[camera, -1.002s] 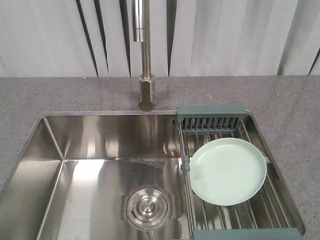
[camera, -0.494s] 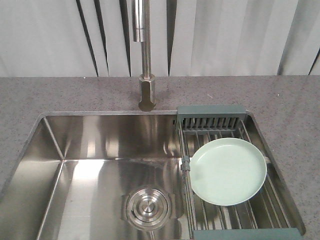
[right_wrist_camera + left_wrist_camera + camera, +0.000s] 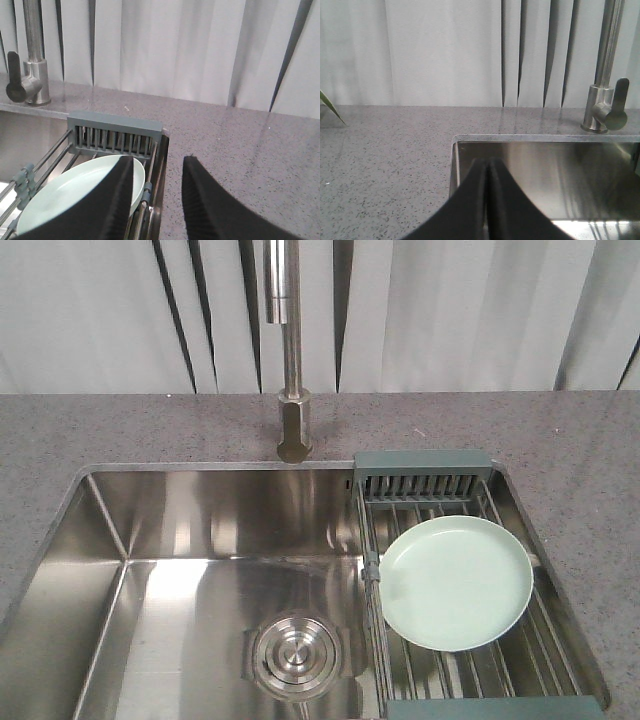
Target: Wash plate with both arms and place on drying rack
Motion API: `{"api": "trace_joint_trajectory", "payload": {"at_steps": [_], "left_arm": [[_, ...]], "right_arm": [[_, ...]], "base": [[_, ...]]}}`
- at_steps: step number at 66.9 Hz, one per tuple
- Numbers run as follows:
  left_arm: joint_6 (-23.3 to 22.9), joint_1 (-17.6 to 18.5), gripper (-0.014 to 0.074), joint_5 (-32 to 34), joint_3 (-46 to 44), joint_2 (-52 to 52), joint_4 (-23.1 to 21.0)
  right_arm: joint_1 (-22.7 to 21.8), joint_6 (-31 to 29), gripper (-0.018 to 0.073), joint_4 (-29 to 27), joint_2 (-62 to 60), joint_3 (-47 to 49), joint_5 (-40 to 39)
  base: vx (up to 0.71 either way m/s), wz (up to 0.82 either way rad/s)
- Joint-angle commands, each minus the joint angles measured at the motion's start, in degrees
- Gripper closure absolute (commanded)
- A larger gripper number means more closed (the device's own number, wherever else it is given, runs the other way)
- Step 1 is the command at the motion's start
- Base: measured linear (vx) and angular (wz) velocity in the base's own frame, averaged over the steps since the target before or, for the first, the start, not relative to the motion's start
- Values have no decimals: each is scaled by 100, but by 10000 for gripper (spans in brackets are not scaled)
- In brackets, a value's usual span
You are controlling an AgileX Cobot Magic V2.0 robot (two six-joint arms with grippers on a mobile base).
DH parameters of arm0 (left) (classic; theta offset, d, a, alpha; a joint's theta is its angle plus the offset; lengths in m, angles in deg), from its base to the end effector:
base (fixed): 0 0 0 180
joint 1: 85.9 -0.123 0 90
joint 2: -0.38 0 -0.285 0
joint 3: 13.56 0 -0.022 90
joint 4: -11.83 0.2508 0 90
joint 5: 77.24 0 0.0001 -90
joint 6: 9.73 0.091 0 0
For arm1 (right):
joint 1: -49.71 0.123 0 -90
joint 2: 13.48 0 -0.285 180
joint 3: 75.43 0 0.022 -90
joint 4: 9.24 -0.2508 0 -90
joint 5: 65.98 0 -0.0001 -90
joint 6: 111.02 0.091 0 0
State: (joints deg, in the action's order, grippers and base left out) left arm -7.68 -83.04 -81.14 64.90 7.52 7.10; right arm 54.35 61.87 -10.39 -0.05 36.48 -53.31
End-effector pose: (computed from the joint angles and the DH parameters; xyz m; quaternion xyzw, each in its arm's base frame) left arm 0.0565 -0.0033 0.2003 0.0032 0.7039 -0.0362 0.7093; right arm 0.0581 0.0051 0.2412 -0.0693 0.7292 -0.0064 0.6808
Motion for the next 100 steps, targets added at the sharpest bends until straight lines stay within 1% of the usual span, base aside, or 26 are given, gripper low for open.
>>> {"api": "trace_joint_trajectory", "payload": {"at_steps": [1,9,12,16,24,30,41,47,59,100], "left_arm": [[-53,14,603,448,-151,-85,-33],[-53,14,603,448,-151,-85,-33],[-53,14,603,448,-151,-85,-33],[-53,14,603,442,-151,-85,-33],[-53,14,603,442,-151,-85,-33],[-53,14,603,442,-151,-85,-33],[-53,14,603,442,-151,-85,-33],[-53,14,603,442,-151,-85,-33],[-53,14,603,442,-151,-85,-33],[-53,14,603,442,-151,-85,-33]], "right_arm": [[-31,-8,320,-10,-177,-352,-1135],[-43,97,320,-30,-493,-928,-1736],[-146,224,320,-126,-588,-1105,-1869],[-278,383,320,-300,-658,-1084,-1646],[-308,414,326,-301,-658,-1084,-1566],[-308,401,382,-257,-658,-1089,-1448],[-308,384,573,-245,-658,-1089,-1136],[-308,373,568,-217,-658,-1089,-1159],[-308,373,568,-223,-658,-1089,-1571],[-308,373,568,-230,-658,-1084,-1579]], "base": [[0,0],[0,0],[0,0],[0,0],[0,0],[0,0],[0,0],[0,0],[0,0],[0,0]]}}
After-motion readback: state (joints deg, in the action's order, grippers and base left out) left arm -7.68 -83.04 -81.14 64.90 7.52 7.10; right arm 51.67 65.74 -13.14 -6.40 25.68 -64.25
